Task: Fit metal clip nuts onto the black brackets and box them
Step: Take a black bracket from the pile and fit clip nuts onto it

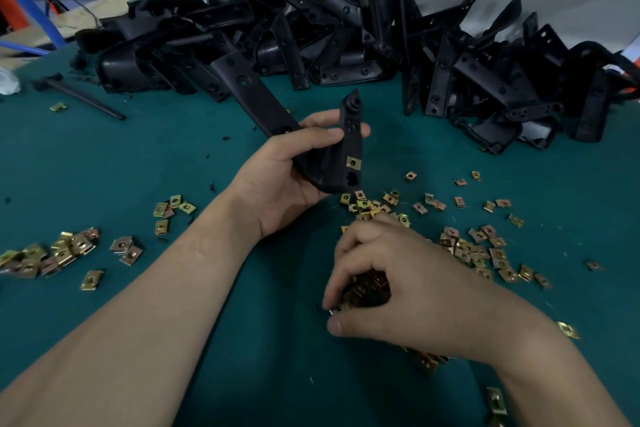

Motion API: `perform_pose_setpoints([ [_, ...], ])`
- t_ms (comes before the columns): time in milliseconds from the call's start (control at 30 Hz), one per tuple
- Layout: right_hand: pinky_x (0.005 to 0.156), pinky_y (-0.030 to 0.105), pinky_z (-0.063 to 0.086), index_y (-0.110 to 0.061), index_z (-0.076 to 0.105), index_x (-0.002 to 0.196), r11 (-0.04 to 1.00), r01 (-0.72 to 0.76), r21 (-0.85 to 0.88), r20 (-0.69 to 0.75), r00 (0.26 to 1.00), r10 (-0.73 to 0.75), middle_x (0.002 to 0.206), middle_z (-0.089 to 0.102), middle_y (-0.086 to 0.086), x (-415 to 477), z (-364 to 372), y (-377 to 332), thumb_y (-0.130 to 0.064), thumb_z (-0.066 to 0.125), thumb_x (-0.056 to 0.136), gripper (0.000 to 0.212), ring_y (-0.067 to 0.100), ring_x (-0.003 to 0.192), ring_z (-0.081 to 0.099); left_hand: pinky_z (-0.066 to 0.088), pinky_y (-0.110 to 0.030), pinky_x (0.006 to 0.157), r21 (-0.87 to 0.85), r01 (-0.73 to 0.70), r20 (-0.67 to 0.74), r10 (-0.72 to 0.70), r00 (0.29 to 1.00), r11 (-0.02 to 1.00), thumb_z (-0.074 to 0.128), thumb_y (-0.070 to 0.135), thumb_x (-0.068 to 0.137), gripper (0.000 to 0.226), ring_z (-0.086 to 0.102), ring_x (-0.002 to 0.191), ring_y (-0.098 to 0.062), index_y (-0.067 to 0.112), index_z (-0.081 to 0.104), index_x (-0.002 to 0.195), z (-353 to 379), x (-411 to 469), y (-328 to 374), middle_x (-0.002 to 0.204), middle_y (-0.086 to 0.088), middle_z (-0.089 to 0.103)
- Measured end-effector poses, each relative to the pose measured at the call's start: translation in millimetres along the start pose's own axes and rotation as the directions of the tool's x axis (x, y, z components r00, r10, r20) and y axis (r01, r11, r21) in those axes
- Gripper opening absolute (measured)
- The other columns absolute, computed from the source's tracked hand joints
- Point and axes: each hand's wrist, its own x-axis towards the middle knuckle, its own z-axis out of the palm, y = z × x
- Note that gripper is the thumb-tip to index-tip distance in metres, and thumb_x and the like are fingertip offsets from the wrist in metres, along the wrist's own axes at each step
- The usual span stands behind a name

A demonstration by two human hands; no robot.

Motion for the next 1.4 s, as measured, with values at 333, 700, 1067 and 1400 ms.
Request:
perform_pose_setpoints([
  [333, 0.074, 0.021, 0.056, -0.023, 0.077, 0.090, 0.828, 0.037, 0.560, -0.382, 0.898, 0.218, 0.084, 0.076, -0.006, 5, -8, 6, -0.013, 0.079, 0.084, 0.011, 0.008, 0.080, 0.071, 0.057, -0.029, 0.064, 0.039, 0.000, 0.001, 0.000, 1.000, 0.999, 0.059, 0.011, 0.087, 0.031, 0.071, 0.077, -0.012, 0.014, 0.064, 0.118, 1, -1, 1, 0.109, 0.000, 0.075],
  [700, 0.075, 0.022, 0.058, -0.014, 0.080, 0.092, 0.294, 0.289, 0.911, -0.407, 0.748, 0.524, 0.093, 0.077, 0.008, 8, -14, 8, -0.011, 0.073, 0.076, 0.017, 0.017, 0.089, 0.075, 0.059, -0.029, 0.078, 0.126, 0.093, 0.209, -0.119, 0.971, 0.988, 0.077, 0.022, 0.083, 0.024, 0.074, 0.095, -0.014, 0.020, 0.078, 0.107, 1, -7, -4, 0.109, -0.001, 0.077],
  [1067, 0.073, 0.022, 0.056, -0.016, 0.078, 0.087, 0.198, 0.365, 0.910, -0.415, 0.795, 0.443, 0.095, 0.076, 0.008, 12, -8, 4, -0.015, 0.073, 0.075, 0.013, 0.015, 0.085, 0.071, 0.059, -0.028, 0.070, 0.142, 0.107, 0.183, -0.132, 0.974, 0.984, 0.080, 0.028, 0.074, 0.022, 0.074, 0.085, -0.015, 0.022, 0.078, 0.096, 5, -9, -5, 0.093, -0.002, 0.077],
  [1400, 0.074, 0.022, 0.057, -0.014, 0.076, 0.085, 0.257, 0.374, 0.891, -0.452, 0.783, 0.427, 0.089, 0.072, 0.007, 12, -7, 6, -0.015, 0.075, 0.074, 0.012, 0.014, 0.084, 0.070, 0.059, -0.027, 0.070, 0.141, 0.088, 0.188, -0.114, 0.976, 0.986, 0.073, 0.026, 0.077, 0.014, 0.075, 0.082, -0.014, 0.023, 0.079, 0.089, 4, -9, -5, 0.089, 0.000, 0.077],
])
